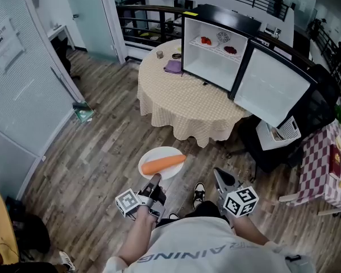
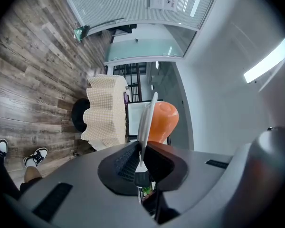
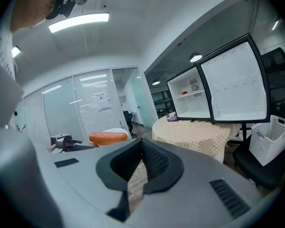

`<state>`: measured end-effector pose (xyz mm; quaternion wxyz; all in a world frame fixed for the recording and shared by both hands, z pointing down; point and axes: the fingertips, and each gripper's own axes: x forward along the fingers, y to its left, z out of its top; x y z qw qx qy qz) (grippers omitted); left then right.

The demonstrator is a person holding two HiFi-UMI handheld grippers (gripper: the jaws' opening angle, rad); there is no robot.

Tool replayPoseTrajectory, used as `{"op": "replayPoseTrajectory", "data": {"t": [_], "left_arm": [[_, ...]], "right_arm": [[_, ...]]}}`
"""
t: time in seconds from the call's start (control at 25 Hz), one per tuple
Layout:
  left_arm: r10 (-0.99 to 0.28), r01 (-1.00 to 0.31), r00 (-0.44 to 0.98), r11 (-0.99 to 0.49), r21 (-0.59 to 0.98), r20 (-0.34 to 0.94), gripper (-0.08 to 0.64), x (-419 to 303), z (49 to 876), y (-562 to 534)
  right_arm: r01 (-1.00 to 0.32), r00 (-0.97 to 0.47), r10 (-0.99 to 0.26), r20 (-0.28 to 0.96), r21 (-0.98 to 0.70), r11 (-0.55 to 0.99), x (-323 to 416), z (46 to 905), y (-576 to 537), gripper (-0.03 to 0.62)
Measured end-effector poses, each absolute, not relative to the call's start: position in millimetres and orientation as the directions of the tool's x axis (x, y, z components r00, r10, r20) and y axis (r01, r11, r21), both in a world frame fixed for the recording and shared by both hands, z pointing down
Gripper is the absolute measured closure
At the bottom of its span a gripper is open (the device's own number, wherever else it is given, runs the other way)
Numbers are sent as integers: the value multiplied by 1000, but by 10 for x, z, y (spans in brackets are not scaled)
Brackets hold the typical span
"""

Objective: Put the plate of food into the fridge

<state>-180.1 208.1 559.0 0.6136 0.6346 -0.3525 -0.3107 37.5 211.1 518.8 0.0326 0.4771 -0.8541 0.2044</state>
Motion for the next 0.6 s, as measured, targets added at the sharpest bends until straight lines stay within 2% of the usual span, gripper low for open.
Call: {"op": "replayPoseTrajectory", "data": {"t": [0.44, 0.6], "left_arm": [[-843, -98, 531, 37, 995, 84, 531, -1666, 5681, 1173], [-840, -81, 540, 4, 997, 47, 532, -1417, 5565, 720]], "right_arm": [[-801, -580, -779, 239, -342, 492, 510, 5224, 1138, 569], [-804, -574, -783, 240, -348, 483, 720, 5225, 742, 569]]}}
